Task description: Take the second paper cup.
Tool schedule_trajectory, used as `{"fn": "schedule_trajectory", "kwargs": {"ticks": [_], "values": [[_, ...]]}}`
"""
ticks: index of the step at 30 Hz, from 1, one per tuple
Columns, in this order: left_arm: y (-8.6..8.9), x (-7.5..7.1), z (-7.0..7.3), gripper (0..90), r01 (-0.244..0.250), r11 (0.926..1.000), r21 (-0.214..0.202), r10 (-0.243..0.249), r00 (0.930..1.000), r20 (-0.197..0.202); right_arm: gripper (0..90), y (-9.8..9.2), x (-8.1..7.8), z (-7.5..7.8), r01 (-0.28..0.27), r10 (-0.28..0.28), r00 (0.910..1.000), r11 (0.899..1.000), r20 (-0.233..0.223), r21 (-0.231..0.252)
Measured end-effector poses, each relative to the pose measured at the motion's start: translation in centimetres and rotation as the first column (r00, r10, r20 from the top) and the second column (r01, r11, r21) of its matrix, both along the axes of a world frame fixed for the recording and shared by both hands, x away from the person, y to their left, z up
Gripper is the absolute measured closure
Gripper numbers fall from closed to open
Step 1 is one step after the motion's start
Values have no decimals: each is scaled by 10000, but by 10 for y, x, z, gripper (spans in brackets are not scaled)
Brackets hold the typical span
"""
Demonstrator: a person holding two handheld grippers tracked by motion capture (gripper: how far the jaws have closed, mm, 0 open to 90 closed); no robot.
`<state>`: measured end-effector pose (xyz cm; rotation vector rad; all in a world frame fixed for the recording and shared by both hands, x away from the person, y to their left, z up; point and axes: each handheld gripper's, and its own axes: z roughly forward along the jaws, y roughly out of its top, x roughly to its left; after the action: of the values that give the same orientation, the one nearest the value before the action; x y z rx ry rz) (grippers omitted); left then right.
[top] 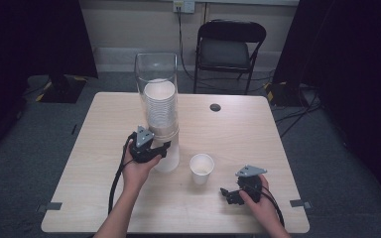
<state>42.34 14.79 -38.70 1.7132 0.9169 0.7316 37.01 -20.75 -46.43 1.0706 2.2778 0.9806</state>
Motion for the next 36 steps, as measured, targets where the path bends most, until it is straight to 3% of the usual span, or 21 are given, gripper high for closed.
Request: {"fn": "schedule_trajectory", "kwargs": {"ticks": [4, 24, 25, 26, 27, 28, 29, 30, 31, 33, 34, 36], "values": [[0, -1, 1, 382, 17, 9995, 306, -14, 10000, -88, 0, 0, 0, 0, -9, 9, 10000, 10000, 1, -3], [-3, -2, -7, 392, -95, 9983, 573, 92, 9999, 56, 0, 0, 0, 0, -5, 5, 10000, 10000, -2, 1], [-3, -2, -8, 575, -71, 9979, 638, 72, 10000, -7, 0, 0, 0, 0, -5, 5, 10000, 10000, 2, -3], [-4, -1, -12, 724, 59, 9877, 1562, 85, 9958, -912, 0, 0, 0, 0, -5, 5, 10000, 10000, -10, -4], [1, 1, -52, 834, 146, 9709, 2390, 444, 9698, -2398, 0, 0, 0, 0, -19, 19, 10000, 10000, -6, -5], [1, 1, -52, 828, 146, 9709, 2390, 444, 9698, -2398, 0, 0, 0, 0, -19, 19, 10000, 10000, -6, -5], [6, -4, -72, 828, -543, 9942, 929, 715, 9785, -1932, 0, 0, 0, 0, -14, 14, 10000, 10000, -4, 0], [6, -6, -74, 601, -395, 9971, 651, 511, 9809, -1875, 0, -1, -1, 0, -72, 72, 10000, 10000, 2, 16], [5, -9, -68, 582, -3, 9942, 1075, 203, 9824, -1857, 0, -1, -1, 0, -73, 73, 10000, 10000, 3, 18], [8, -14, -57, 493, 21, 9937, 1120, 132, 9907, -1351, 0, -1, 0, 0, -95, 95, 10000, 10000, 18, 8], [8, -16, -49, 475, -54, 9901, 1400, 234, 9916, -1271, 0, -1, 0, 0, -93, 93, 10000, 10000, 12, 11], [9, -15, -46, 374, -188, 9895, 1433, 359, 9924, -1176, 0, -1, 0, 0, -106, 106, 9999, 9999, 4, -6]]}}
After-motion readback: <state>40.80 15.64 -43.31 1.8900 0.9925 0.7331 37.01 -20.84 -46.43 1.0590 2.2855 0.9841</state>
